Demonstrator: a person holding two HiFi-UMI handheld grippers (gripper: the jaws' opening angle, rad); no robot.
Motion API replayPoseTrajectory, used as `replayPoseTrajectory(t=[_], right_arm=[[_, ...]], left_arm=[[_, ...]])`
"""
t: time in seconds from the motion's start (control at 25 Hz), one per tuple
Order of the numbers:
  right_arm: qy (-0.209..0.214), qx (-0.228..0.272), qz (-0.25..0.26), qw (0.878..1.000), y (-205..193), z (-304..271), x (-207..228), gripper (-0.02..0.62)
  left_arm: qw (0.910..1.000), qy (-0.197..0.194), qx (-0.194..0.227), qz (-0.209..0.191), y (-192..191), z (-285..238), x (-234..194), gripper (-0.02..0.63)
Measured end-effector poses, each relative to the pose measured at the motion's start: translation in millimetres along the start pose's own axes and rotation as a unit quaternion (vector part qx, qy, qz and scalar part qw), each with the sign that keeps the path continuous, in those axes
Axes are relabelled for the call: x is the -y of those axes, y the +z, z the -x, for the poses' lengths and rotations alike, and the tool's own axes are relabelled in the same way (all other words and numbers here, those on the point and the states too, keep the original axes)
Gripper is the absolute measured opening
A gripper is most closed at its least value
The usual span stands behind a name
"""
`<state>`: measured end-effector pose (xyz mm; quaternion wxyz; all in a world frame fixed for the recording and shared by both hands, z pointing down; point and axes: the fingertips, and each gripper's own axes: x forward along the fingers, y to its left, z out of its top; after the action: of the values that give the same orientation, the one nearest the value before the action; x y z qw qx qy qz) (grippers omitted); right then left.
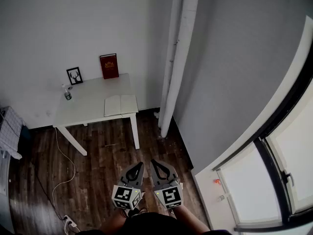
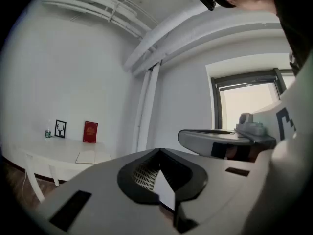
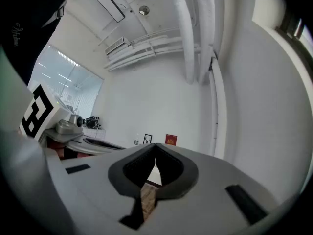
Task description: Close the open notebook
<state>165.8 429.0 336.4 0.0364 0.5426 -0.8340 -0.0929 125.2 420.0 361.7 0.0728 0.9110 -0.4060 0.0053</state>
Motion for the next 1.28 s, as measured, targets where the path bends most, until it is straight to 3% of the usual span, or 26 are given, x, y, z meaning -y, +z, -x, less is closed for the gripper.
replayPoseTrajectory(t=[0.36,0.84,1.08,1.28], right_arm=[[0.011,-0.004,-0.012,1.000,16,-4,-25,0.025],[0.060,-0.023,-0.066,0.996,-18,-31,-85,0.025],[0.065,-0.043,-0.082,0.994,-36,-48,-101,0.025],[0.093,-0.062,-0.077,0.991,-45,-67,-116,0.025]], left_arm=[[0.9999,0.000,0.000,-0.010,9,15,-7,0.003],[0.9969,0.066,-0.042,0.014,-22,65,-68,0.003],[0.9963,0.066,-0.052,0.019,-31,70,-85,0.003],[0.9942,0.080,-0.064,0.033,-41,76,-102,0.003]])
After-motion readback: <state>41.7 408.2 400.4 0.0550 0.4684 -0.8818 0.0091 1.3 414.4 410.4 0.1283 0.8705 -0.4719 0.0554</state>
